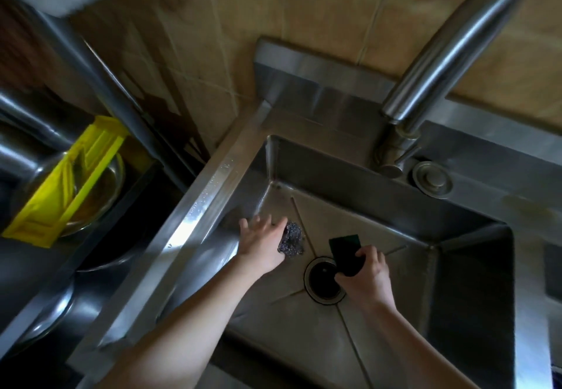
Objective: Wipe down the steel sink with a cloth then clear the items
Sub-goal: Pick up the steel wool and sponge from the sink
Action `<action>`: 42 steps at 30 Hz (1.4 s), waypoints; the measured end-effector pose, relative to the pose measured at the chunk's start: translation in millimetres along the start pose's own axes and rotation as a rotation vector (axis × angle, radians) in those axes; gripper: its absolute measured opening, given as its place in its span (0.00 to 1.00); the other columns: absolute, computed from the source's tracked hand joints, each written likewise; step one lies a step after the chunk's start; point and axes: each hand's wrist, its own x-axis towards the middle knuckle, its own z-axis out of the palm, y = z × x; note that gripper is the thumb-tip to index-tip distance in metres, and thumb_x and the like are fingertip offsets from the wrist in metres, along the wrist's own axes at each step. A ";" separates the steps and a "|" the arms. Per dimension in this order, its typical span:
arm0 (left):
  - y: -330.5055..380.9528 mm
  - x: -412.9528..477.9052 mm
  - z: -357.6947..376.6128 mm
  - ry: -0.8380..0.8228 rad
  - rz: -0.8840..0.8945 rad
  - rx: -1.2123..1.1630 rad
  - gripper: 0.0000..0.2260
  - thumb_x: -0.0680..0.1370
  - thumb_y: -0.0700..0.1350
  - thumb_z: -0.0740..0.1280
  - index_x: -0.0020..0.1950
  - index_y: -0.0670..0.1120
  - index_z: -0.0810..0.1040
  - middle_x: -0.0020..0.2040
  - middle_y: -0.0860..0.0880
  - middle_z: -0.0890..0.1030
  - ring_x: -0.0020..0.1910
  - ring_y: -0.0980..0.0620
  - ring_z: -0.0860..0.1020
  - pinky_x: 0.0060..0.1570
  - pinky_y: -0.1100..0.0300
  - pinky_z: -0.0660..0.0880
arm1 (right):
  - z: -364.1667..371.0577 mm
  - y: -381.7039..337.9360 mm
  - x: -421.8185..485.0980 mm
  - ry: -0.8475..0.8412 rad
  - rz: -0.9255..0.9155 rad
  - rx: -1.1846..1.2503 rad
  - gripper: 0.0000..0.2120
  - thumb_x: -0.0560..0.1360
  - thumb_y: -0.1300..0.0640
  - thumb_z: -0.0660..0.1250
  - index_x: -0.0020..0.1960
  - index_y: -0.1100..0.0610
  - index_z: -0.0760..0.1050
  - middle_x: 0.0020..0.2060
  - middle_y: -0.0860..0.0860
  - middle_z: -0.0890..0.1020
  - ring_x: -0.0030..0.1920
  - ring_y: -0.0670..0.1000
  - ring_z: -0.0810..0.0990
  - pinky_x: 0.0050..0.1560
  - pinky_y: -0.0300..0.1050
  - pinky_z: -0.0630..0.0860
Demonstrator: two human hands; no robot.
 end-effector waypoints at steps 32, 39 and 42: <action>-102.9 -139.6 -254.3 0.274 -0.161 0.020 0.31 0.66 0.55 0.68 0.67 0.54 0.63 0.62 0.48 0.73 0.62 0.42 0.70 0.61 0.41 0.62 | -108.9 -214.8 -76.2 0.101 -0.495 0.004 0.30 0.63 0.52 0.74 0.63 0.52 0.70 0.56 0.50 0.71 0.57 0.52 0.69 0.56 0.46 0.73; -162.3 -193.2 -280.2 0.247 -0.316 0.029 0.30 0.65 0.55 0.68 0.66 0.55 0.64 0.63 0.48 0.73 0.63 0.42 0.71 0.60 0.42 0.62 | -87.5 -272.2 -95.3 -0.022 -0.604 -0.028 0.28 0.64 0.50 0.74 0.62 0.52 0.70 0.57 0.50 0.72 0.58 0.53 0.70 0.57 0.47 0.74; -189.3 -223.5 -288.3 0.270 -0.389 0.031 0.30 0.66 0.55 0.68 0.66 0.55 0.65 0.64 0.48 0.73 0.63 0.42 0.71 0.61 0.42 0.63 | -75.0 -301.2 -107.1 -0.076 -0.652 -0.057 0.27 0.65 0.50 0.73 0.63 0.51 0.71 0.56 0.51 0.73 0.60 0.54 0.70 0.58 0.47 0.73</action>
